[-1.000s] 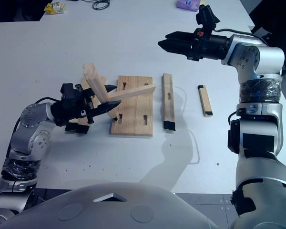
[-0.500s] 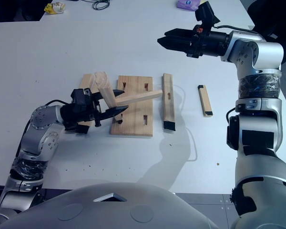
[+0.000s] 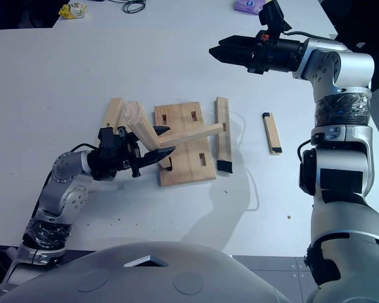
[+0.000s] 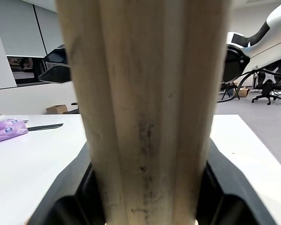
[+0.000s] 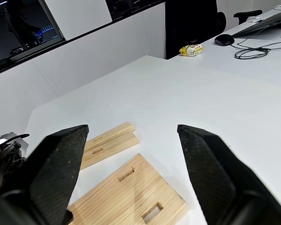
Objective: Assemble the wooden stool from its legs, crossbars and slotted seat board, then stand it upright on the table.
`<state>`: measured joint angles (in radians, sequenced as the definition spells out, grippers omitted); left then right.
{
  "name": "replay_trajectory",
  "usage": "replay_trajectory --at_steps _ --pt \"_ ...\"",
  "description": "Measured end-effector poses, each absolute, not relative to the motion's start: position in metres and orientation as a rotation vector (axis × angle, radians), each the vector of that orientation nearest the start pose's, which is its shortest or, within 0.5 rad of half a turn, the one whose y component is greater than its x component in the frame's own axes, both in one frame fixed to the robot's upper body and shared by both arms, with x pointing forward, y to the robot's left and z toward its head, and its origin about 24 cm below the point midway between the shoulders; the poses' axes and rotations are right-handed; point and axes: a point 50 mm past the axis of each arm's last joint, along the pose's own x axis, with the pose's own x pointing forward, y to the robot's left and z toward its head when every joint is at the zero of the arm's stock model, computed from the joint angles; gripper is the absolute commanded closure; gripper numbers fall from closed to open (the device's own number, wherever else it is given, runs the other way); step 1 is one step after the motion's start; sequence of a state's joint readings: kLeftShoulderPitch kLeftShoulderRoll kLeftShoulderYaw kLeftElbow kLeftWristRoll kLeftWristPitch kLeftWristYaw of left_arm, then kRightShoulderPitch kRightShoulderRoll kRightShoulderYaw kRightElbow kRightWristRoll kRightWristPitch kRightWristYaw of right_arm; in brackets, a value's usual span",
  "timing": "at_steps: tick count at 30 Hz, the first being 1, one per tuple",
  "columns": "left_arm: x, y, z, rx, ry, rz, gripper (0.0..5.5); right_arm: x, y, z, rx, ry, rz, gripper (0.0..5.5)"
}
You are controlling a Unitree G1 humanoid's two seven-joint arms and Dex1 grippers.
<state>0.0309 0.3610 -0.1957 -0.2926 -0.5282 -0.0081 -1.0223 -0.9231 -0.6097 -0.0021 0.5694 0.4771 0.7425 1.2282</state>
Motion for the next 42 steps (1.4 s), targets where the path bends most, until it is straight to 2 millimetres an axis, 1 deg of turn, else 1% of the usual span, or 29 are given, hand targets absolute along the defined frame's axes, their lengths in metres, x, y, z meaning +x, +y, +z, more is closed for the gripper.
replay_trajectory --at_steps 2,6,9,11,14,18,25,29,38,42 --pt "0.2 0.112 0.099 -0.146 -0.254 -1.305 3.45 0.354 -0.2 0.196 0.188 0.295 1.128 2.0" --pt "0.199 0.111 0.097 -0.17 -0.254 -1.273 3.45 0.354 -0.2 0.196 0.188 0.294 1.129 2.0" --pt "0.197 0.11 0.095 -0.138 -0.267 -1.251 3.45 0.354 -0.2 0.196 0.19 0.292 1.128 2.0" --pt "0.194 0.108 0.093 -0.087 -0.277 -1.221 3.45 0.354 -0.2 0.197 0.19 0.29 1.125 2.0" --pt "0.186 0.104 0.091 -0.041 -0.286 -1.206 3.45 0.353 -0.199 0.198 0.19 0.292 1.128 2.0" --pt "0.176 0.103 0.09 -0.035 -0.288 -1.19 3.45 0.352 -0.197 0.2 0.195 0.296 1.134 2.0" --pt "0.167 0.112 0.088 -0.029 -0.257 -1.189 3.45 0.345 -0.195 0.201 0.216 0.292 1.146 2.0" --pt "0.158 0.117 0.078 -0.067 -0.201 -1.147 3.45 0.341 -0.195 0.197 0.229 0.308 1.136 2.0" --pt "0.152 0.121 0.082 -0.117 -0.177 -1.022 3.45 0.328 -0.197 0.184 0.279 0.333 1.106 2.0" --pt "0.148 0.131 0.083 -0.112 -0.16 -0.984 3.45 0.323 -0.199 0.182 0.289 0.331 1.083 2.0"
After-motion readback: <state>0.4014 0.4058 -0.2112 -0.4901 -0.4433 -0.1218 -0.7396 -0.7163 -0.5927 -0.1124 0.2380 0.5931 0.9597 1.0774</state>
